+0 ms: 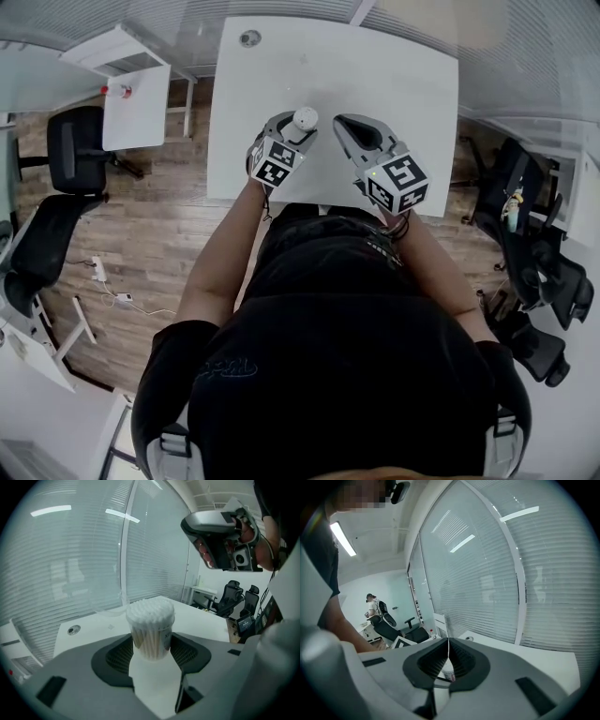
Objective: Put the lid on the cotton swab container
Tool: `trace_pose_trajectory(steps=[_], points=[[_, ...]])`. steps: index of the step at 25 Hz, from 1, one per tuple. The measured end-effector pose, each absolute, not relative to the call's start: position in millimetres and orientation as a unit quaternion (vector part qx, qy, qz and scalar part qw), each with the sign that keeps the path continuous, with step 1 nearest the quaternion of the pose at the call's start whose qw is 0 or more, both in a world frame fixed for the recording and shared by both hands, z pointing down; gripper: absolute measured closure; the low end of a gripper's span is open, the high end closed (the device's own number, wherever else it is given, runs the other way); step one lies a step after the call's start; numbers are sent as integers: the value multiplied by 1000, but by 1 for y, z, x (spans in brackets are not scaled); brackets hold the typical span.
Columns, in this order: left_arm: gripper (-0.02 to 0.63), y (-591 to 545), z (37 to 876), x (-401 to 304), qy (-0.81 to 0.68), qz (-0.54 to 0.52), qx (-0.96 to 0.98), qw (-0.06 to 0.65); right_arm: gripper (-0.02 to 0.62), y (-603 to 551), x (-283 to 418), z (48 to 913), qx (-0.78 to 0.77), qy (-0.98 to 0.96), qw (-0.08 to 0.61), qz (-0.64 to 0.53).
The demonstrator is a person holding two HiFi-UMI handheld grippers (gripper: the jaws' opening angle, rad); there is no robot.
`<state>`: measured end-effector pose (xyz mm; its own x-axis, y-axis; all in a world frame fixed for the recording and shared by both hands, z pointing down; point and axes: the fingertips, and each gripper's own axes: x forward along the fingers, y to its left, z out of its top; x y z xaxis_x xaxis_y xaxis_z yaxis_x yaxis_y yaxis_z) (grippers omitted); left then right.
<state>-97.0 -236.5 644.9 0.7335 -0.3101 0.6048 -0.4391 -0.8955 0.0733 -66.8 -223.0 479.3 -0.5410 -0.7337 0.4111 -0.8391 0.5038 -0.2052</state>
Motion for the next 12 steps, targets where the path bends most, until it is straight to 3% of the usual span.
trace_pose_trajectory(steps=[12], points=[[350,-204,585,-79,-138,285,942,112,571,-221,-68,468,424,-877,129,185]])
